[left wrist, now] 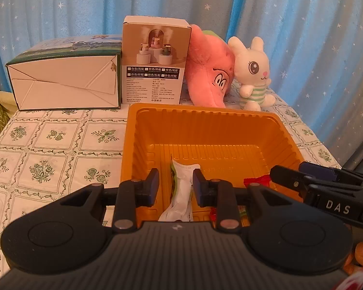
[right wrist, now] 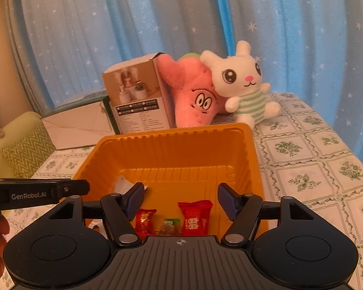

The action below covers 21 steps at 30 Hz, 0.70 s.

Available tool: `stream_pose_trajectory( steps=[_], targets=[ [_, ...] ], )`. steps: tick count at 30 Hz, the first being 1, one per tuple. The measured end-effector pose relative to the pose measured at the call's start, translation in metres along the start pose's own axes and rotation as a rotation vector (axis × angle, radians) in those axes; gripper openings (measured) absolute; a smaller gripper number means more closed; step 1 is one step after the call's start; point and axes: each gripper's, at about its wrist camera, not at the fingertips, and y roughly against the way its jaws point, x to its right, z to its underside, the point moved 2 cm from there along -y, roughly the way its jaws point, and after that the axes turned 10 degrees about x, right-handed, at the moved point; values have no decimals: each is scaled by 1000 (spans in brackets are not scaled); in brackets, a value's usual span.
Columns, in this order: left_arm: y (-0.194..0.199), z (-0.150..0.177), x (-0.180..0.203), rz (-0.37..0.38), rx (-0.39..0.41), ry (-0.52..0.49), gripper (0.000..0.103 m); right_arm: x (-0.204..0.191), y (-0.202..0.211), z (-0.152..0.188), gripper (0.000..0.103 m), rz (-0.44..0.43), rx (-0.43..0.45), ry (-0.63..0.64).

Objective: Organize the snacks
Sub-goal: 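Carry the white bag and green candy into the orange tray and open both tools, then move both open tools back from the tray toward the remaining snacks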

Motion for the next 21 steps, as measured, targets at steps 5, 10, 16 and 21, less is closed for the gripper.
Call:
stream_pose_trajectory(
  steps=[5,10,16,21],
  targets=[
    [2,0,2,4,1,-6,26,7,2,-1,67,32,2,-8],
    [12,2,7,10,14,-15,26,4,12,-3,67,44,29,7],
    [34,3,13,12,46,-17,26,-2,32,-5,67,59,65,25],
    [63,12,18,19,67,-12,26,-2,55,-3,67,72,74,10]
  ],
)
